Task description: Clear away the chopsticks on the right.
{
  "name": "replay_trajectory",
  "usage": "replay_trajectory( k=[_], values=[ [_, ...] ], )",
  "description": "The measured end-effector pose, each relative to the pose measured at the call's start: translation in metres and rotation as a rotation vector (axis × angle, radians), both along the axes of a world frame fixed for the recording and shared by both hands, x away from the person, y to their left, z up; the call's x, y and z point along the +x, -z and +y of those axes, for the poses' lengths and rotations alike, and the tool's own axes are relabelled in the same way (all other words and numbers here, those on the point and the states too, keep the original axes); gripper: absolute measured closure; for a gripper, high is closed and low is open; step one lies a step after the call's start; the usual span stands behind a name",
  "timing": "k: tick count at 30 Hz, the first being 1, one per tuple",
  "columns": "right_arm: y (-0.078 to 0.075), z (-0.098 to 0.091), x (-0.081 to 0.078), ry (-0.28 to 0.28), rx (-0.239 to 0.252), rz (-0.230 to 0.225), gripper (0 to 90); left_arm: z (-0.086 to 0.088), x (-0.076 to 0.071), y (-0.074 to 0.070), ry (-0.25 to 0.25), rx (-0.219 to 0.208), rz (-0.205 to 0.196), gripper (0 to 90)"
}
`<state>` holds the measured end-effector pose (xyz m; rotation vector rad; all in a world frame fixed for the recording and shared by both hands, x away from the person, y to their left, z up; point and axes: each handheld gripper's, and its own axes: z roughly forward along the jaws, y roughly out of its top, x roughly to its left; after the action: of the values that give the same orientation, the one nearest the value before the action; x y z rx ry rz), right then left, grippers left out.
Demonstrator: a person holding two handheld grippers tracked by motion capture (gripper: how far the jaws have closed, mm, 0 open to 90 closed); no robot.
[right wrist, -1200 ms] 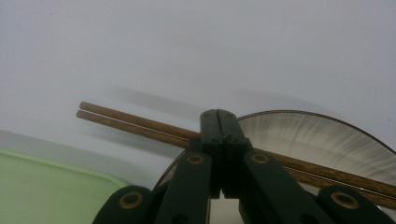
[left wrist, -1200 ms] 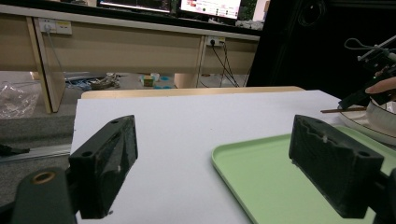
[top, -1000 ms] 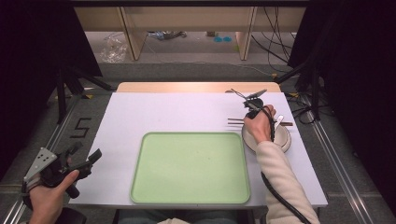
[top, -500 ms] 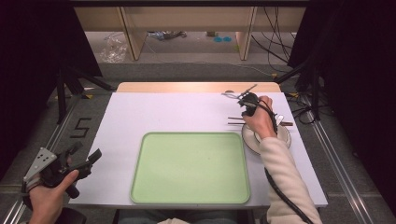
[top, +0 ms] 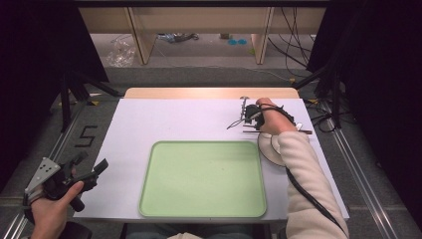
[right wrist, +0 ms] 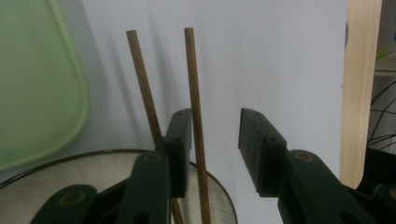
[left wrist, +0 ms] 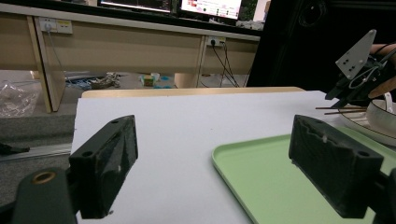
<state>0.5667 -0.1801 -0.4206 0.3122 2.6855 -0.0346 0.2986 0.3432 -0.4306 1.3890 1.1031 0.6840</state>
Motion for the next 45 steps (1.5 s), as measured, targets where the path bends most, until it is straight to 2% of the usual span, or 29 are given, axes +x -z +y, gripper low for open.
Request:
replay_trajectory(
  k=[5, 11, 13, 18, 20, 24, 28, 29, 30, 31, 34, 35, 36, 38, 39, 40, 41, 42, 43, 44, 45],
  values=[
    [0.005, 0.003, 0.004, -0.021, -0.028, 0.024, 70.3, 0.0, 0.0, 0.0, -0.003, -0.004, 0.004, 15.4],
    [0.011, 0.002, 0.007, -0.009, -0.041, 0.053, 73.8, 0.0, 0.0, 0.0, -0.003, -0.004, 0.003, 15.4],
    [0.012, 0.001, 0.009, -0.022, -0.058, 0.046, 75.7, 0.0, 0.0, 0.0, -0.003, -0.004, 0.004, 15.4],
    [0.013, -0.001, 0.011, -0.024, -0.058, 0.055, 84.5, 0.0, 0.0, 0.0, -0.004, -0.004, 0.005, 15.4],
    [0.012, -0.001, 0.011, -0.029, -0.037, 0.067, 85.7, 0.0, 0.001, 0.0, 0.006, 0.004, -0.001, 15.4],
    [0.009, -0.002, 0.012, -0.041, -0.036, 0.065, 87.2, 0.0, 0.001, 0.0, 0.006, 0.001, -0.002, 15.5],
    [0.001, -0.001, 0.011, -0.059, -0.034, 0.025, 87.4, 0.0, 0.001, 0.0, 0.005, 0.001, -0.002, 15.5],
    [0.0, 0.0, 0.009, -0.042, -0.022, 0.026, 87.4, 0.0, 0.0, 0.0, 0.005, 0.001, -0.002, 15.5],
    [-0.007, 0.003, 0.006, -0.026, 0.005, 0.003, 87.5, 0.0, 0.001, 0.0, 0.005, 0.0, -0.002, 15.5],
    [-0.007, 0.003, 0.006, -0.026, 0.005, 0.003, 87.5, 0.0, 0.001, 0.0, 0.005, 0.0, -0.002, 15.5],
    [-0.021, 0.005, 0.004, -0.031, 0.036, -0.042, 87.5, 0.0, 0.0, 0.0, -0.001, -0.003, 0.003, 15.5],
    [-0.029, 0.007, 0.002, -0.041, 0.054, -0.068, 87.5, 0.0, 0.0, 0.0, 0.0, -0.002, 0.002, 15.5],
    [-0.035, 0.007, 0.003, -0.082, 0.057, -0.101, 87.5, 0.0, 0.001, 0.0, 0.006, 0.003, -0.003, 15.5],
    [-0.049, 0.012, -0.003, -0.058, 0.102, -0.129, 87.6, -0.001, 0.0, 0.0, -0.009, -0.01, 0.008, 15.5],
    [-0.056, 0.014, -0.004, -0.095, 0.111, -0.153, 87.6, -0.001, 0.0, 0.0, -0.01, -0.01, 0.008, 15.5],
    [-0.062, 0.017, -0.008, -0.083, 0.147, -0.16, 87.6, -0.001, 0.0, 0.0, -0.01, -0.01, 0.009, 15.5],
    [-0.068, 0.019, -0.009, -0.112, 0.173, -0.177, 87.6, -0.001, -0.001, 0.0, -0.01, -0.011, 0.009, 15.5],
    [-0.073, 0.022, -0.013, -0.101, 0.201, -0.177, 87.5, 0.0, 0.0, 0.0, 0.001, -0.002, 0.001, 15.5],
    [-0.078, 0.024, -0.016, -0.113, 0.214, -0.201, 87.6, 0.0, 0.001, 0.0, 0.006, 0.003, -0.004, 15.5],
    [-0.088, 0.029, -0.021, -0.123, 0.262, -0.214, 87.6, 0.0, 0.0, 0.0, -0.005, -0.007, 0.005, 15.5],
    [-0.088, 0.029, -0.021, -0.123, 0.262, -0.214, 87.6, 0.0, 0.0, 0.0, -0.001, -0.003, 0.002, 15.5]
  ],
)
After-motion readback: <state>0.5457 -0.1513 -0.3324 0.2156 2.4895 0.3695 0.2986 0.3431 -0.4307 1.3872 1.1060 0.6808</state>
